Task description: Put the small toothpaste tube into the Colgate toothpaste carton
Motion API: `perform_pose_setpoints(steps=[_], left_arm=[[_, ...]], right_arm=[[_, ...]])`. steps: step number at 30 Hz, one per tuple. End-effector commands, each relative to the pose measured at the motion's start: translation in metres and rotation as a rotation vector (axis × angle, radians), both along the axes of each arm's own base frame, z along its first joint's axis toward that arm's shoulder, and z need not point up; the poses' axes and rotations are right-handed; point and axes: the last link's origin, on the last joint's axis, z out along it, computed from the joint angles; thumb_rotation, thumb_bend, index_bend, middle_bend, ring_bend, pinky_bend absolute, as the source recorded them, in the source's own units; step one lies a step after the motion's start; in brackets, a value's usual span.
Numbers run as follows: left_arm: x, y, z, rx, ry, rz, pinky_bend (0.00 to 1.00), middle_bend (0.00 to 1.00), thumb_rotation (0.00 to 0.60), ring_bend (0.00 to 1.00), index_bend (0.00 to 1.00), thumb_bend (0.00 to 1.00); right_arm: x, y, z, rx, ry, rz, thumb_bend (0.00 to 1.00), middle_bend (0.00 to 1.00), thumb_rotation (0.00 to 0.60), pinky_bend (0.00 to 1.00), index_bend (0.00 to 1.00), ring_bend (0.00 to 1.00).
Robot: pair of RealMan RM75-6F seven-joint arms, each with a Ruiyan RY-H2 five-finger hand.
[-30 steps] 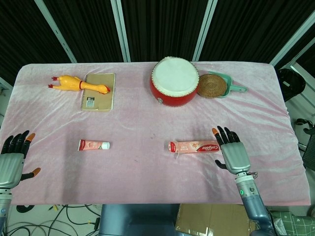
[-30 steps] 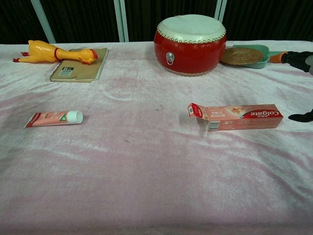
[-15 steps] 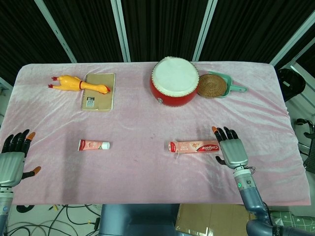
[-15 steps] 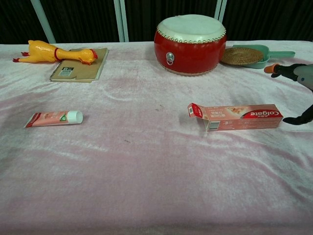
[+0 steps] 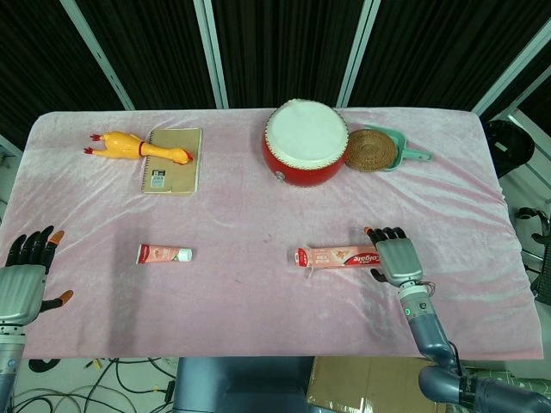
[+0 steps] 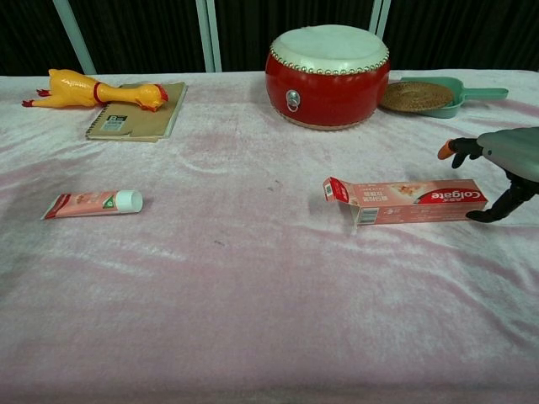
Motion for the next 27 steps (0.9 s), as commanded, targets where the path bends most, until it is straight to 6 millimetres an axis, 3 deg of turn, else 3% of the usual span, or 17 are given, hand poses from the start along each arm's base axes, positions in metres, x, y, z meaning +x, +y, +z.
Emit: perform_pose_setpoints(steps=[1, 9, 20, 27], left_arm=[[0.000, 0.001, 0.000, -0.001, -0.002, -0.002, 0.00, 0.00, 0.600, 0.00, 0.00, 0.00], [0.000, 0.002, -0.001, -0.007, -0.005, -0.004, 0.00, 0.00, 0.600, 0.00, 0.00, 0.00], [-0.002, 0.005, -0.001, -0.007, -0.008, -0.001, 0.00, 0.00, 0.600, 0.00, 0.00, 0.00], [-0.002, 0.006, -0.001, -0.008, -0.012, -0.001, 0.00, 0.00, 0.600, 0.00, 0.00, 0.00]], right_arm=[[0.000, -0.001, -0.005, 0.009, -0.010, -0.007, 0.20, 0.23, 0.600, 0.18, 0.21, 0.18], [0.004, -0.002, -0.012, 0.028, -0.033, -0.002, 0.22, 0.25, 0.600, 0.18, 0.29, 0.19], [0.015, -0.004, -0.022, 0.040, -0.051, 0.016, 0.23, 0.27, 0.600, 0.19, 0.31, 0.21], [0.013, -0.007, -0.023, 0.028, -0.042, 0.009, 0.32, 0.38, 0.600, 0.29, 0.40, 0.31]])
